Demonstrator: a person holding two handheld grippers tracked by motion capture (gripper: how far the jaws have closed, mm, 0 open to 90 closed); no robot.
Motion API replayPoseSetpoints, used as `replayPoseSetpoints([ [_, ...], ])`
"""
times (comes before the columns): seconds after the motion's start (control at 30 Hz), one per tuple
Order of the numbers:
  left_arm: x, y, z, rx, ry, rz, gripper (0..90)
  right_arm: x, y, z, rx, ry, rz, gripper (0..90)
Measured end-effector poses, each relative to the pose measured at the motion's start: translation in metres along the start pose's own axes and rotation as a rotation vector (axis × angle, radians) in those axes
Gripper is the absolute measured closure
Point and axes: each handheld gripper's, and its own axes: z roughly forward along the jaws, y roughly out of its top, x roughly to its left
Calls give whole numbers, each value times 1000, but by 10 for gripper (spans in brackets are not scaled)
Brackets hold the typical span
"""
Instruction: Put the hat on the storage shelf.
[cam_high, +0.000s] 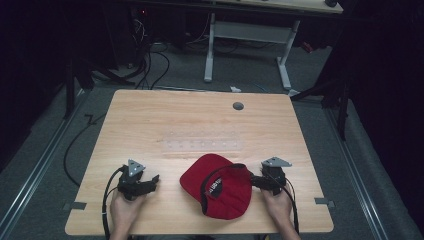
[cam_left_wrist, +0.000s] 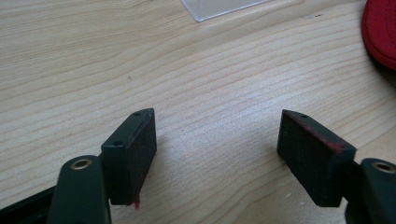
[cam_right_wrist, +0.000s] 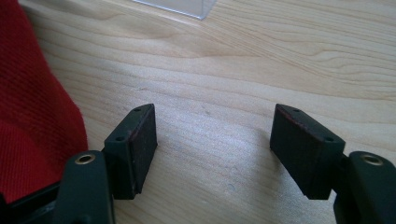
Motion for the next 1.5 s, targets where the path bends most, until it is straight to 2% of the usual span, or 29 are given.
replayPoseSetpoints([
  [0.73, 0, 0, 0, 3, -1, 2, 279, 0, 0, 0, 1, -3, 2, 310],
  [1.13, 0, 0, 0, 1, 0, -4, 284, -8, -1, -3, 16, -34, 34, 325],
  [1.3, 0, 0, 0, 1, 0, -3, 285, -16, 0, -14, -22, -18, 63, 341],
  [1.5, 0, 0, 0, 1, 0, -4, 284, -17, -1, -25, -46, 8, 68, 353],
])
